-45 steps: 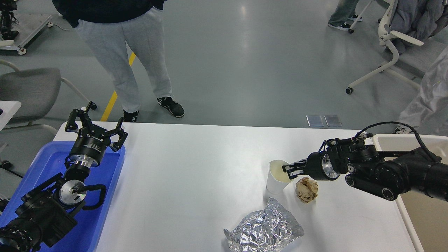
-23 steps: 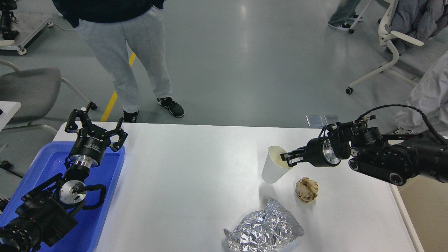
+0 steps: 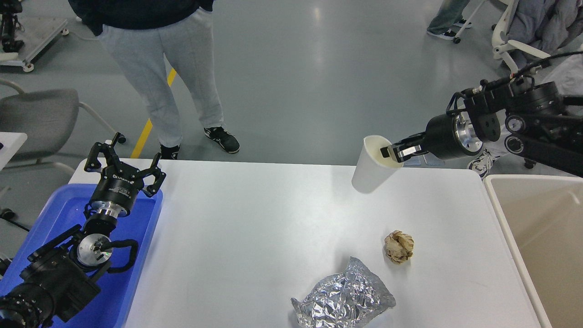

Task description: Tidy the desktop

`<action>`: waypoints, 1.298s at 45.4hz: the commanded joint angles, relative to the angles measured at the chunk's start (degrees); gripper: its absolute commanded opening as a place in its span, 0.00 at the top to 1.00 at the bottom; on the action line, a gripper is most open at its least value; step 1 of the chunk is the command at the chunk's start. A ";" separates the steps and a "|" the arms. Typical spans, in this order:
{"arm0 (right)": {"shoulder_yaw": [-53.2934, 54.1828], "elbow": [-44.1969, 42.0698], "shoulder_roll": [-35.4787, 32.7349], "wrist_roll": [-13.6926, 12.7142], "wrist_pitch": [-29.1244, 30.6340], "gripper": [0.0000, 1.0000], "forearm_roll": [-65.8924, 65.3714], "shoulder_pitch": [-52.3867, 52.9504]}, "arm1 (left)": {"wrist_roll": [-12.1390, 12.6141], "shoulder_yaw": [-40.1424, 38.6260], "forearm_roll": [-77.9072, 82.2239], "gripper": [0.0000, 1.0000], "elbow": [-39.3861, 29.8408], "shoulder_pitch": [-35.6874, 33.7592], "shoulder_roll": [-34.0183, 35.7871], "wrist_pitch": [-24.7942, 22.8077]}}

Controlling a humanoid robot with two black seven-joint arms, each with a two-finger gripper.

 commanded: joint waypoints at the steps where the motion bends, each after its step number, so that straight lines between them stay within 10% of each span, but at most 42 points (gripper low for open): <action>1: 0.86 3.56 -5.16 0.06 6.58 1.00 0.43 10.69 | -0.02 0.00 -0.03 0.00 0.00 0.00 0.00 0.01; 38: 2.44 -4.78 -31.79 0.15 -5.10 1.00 8.24 -11.19 | -0.02 0.00 -0.03 0.00 0.00 0.00 0.00 0.09; 59: 2.53 -26.22 -28.28 0.59 -12.84 1.00 36.72 -30.52 | -0.02 0.00 -0.03 0.00 0.00 0.00 0.00 0.09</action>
